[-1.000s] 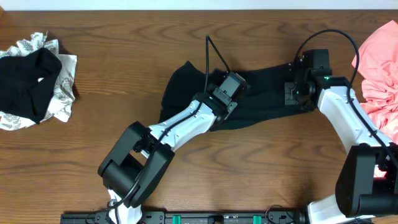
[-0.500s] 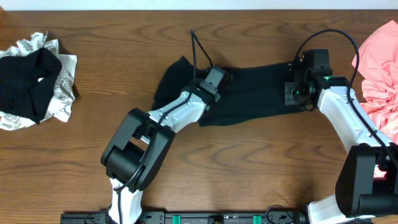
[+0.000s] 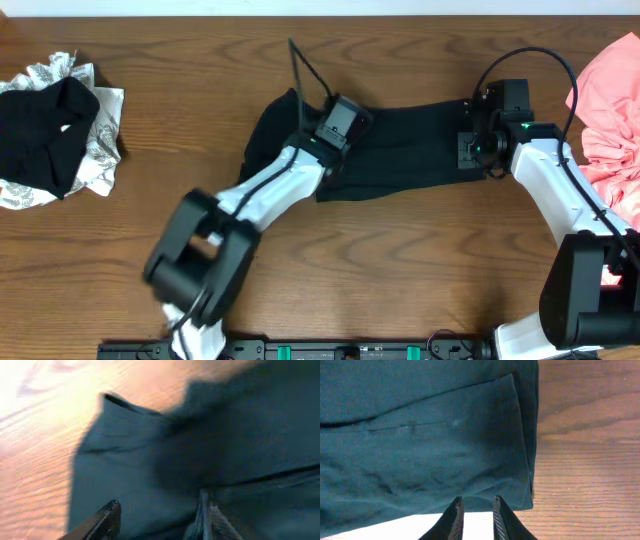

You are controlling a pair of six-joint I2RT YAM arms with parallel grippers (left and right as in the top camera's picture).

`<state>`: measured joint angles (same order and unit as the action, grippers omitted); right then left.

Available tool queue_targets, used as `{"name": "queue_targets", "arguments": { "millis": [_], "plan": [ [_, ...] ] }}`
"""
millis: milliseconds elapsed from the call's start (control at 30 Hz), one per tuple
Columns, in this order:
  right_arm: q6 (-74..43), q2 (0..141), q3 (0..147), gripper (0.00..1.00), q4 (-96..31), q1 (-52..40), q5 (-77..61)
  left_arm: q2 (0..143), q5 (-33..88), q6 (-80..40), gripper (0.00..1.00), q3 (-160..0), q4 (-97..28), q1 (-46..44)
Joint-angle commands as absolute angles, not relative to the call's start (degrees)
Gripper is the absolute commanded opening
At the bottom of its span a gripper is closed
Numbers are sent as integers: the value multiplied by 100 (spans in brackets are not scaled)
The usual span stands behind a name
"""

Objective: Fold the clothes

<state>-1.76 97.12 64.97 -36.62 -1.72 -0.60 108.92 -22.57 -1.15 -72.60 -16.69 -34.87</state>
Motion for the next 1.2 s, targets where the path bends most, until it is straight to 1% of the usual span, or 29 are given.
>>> {"name": "queue_targets", "arguments": {
  "millis": [0,133,233,367,500,633,767,967,1167],
  "plan": [
    [34,9751,6438,19,-3669,-165,-86,10127,-2370,-1269,56,-7509,-2097,-3476],
    [49,9751,6438,20,-3658,-202,-91,9813,-2290,-1990,56,-7509,-2991,-3479],
    [49,9751,6438,21,-3642,-233,-89,9852,-2290,-2029,56,-7474,-3712,-3472],
    [49,9751,6438,22,-3640,-231,-89,9935,-2300,-2014,56,-7290,-4174,-3468],
    [49,9751,6438,23,-3638,-233,-89,10001,-2298,-1562,56,-7113,-4224,-3461],
    [47,9751,6438,24,-3642,-233,-91,10062,-2298,-1076,65,-7035,-4200,-3461],
    [47,9751,6438,24,-3642,-233,-91,10132,-2296,-497,70,-7035,-4150,-3461],
    [47,9751,6438,24,-3645,-231,-89,10381,-2292,8,70,-7026,-4110,-3461],
    [47,9751,6438,25,-3638,-231,-89,10654,-1999,36,70,-7017,-3933,-3461]
  ]
}}
